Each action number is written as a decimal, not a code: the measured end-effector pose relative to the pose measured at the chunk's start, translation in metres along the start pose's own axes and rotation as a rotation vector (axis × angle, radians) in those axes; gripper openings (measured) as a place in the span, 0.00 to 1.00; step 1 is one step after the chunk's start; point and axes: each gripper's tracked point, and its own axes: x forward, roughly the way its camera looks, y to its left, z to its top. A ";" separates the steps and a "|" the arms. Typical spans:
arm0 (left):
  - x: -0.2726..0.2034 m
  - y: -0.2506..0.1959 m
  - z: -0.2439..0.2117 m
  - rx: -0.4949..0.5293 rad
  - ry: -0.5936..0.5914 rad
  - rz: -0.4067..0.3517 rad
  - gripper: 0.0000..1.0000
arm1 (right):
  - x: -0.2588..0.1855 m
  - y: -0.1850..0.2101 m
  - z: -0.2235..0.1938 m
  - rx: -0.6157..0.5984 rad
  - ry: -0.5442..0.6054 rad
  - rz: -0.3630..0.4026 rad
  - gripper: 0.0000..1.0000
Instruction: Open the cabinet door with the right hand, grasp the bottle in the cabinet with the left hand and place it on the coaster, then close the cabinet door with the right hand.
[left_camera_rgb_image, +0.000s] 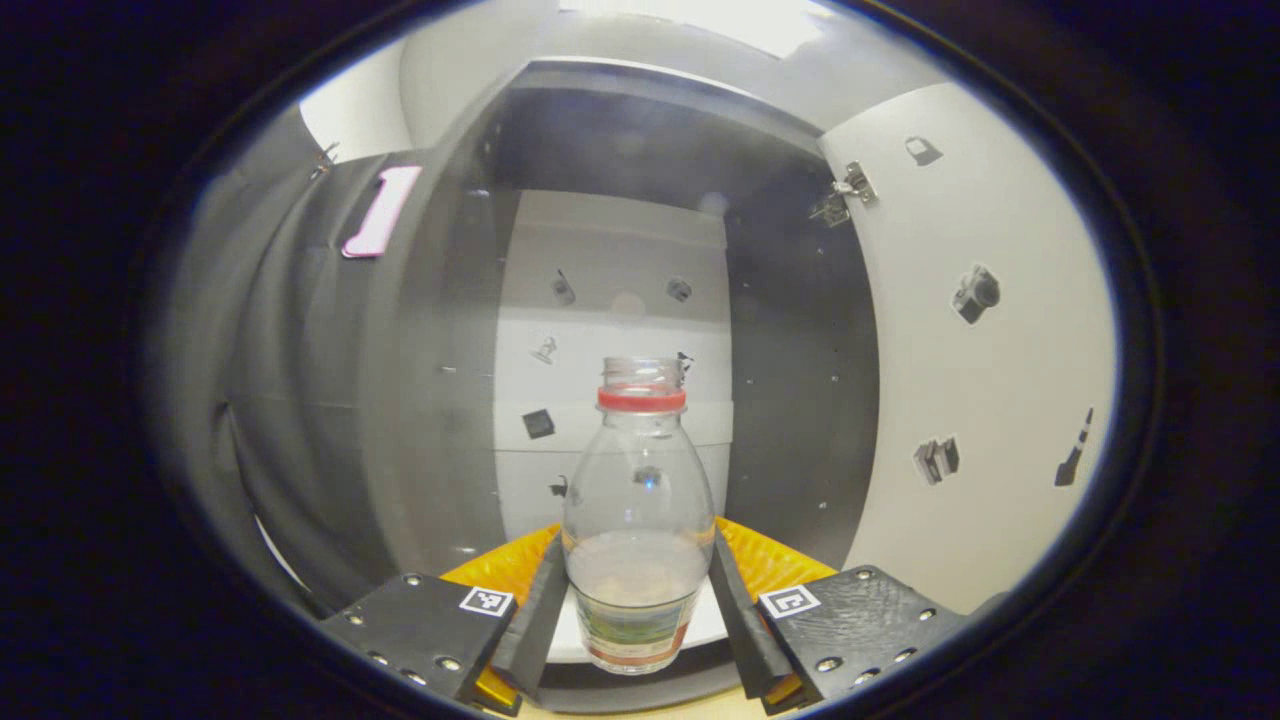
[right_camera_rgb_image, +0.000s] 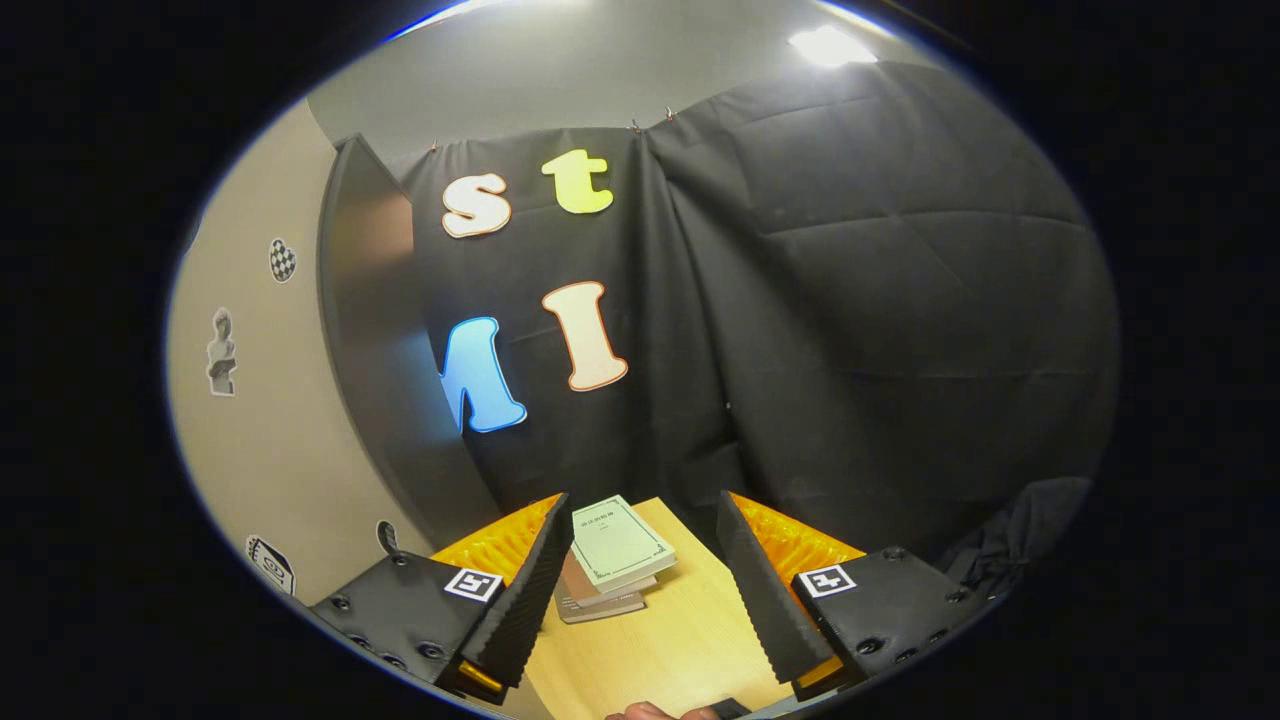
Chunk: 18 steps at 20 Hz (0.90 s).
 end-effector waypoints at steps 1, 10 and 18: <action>-0.015 0.010 -0.002 0.024 0.005 0.022 0.72 | -0.001 0.001 -0.001 0.003 0.001 0.002 0.92; -0.144 0.090 -0.103 0.045 0.113 0.244 0.72 | -0.004 0.003 -0.014 0.051 -0.025 0.003 0.92; -0.229 0.127 -0.211 -0.009 0.167 0.355 0.75 | -0.012 0.011 -0.020 -0.007 -0.069 0.008 0.92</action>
